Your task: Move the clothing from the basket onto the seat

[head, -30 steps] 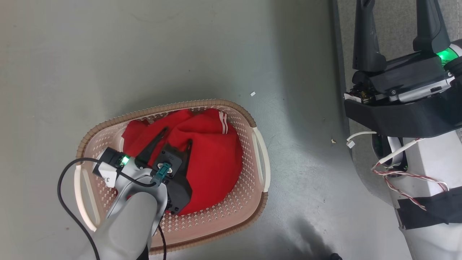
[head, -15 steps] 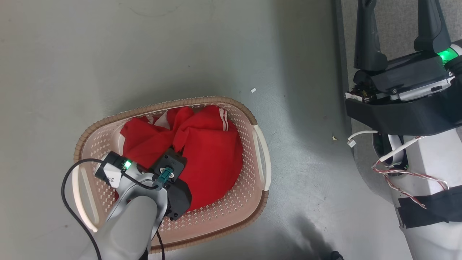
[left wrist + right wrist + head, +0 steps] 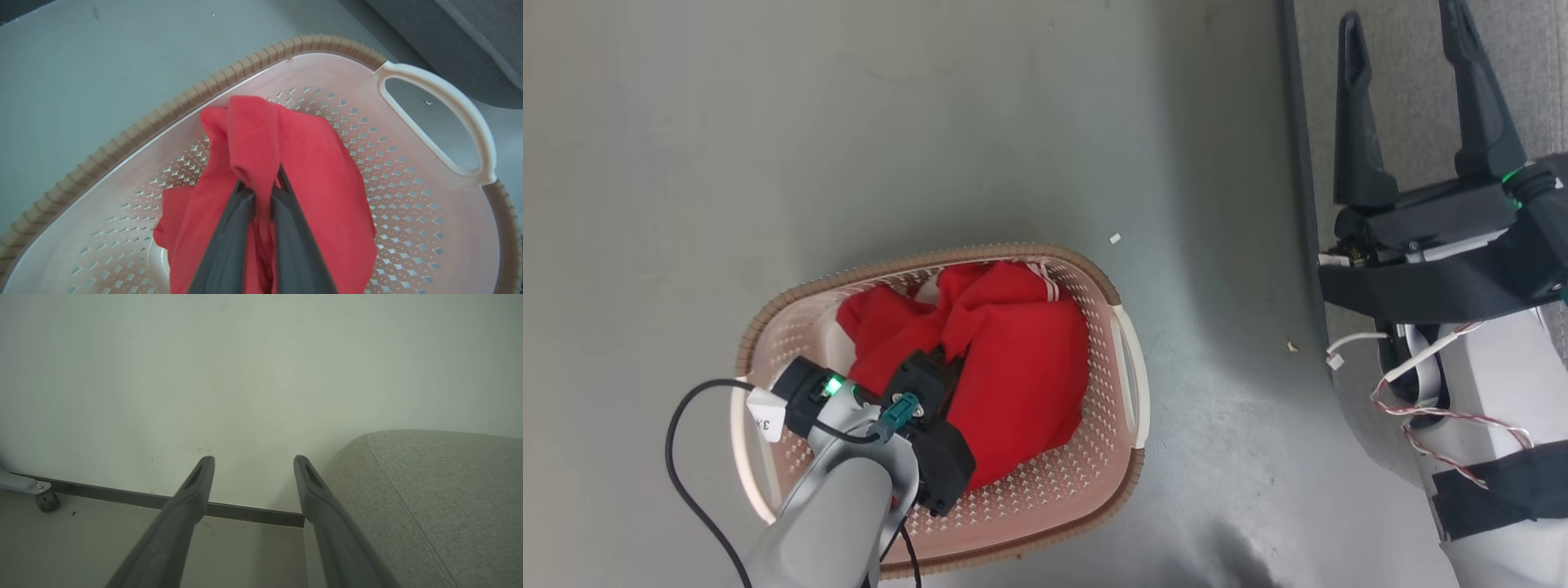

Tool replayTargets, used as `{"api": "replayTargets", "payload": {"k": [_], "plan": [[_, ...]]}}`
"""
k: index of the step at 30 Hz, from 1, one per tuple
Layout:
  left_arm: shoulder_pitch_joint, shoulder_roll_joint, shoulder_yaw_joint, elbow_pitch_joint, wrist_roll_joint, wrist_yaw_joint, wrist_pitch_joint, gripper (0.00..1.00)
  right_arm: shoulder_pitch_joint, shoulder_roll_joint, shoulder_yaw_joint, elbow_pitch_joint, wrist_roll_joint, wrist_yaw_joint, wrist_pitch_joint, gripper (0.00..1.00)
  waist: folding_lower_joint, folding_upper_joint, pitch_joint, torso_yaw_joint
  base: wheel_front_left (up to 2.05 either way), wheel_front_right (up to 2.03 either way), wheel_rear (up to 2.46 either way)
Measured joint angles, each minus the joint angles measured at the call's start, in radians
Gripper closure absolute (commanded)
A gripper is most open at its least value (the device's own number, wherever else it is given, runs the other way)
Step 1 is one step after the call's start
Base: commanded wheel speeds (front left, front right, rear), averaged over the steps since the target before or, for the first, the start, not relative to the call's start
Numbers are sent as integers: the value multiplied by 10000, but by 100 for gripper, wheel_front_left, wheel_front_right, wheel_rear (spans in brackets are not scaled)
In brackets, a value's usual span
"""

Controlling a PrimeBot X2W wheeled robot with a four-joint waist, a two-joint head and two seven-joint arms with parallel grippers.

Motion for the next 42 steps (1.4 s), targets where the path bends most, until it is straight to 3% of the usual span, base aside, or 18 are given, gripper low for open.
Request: {"api": "replayTargets", "payload": {"k": [13,25,42], "plan": [[721,12,-15,-1603,-489,-242,0,100,1264,-102,-230,890,128,140,2,0,-1,0,-1529,619,0,0,0],[866,424,230,-2846,-1070,-330,0,100,2165,4,-215,1509,261,345,4,0,-2,-1,-3270,1145,0,0,0],[1059,794,-215,-3540,-1791,-401,0,100,3302,330,35,2431,399,625,12,0,-1,-1,-5692,1474,0,0,0]]}}
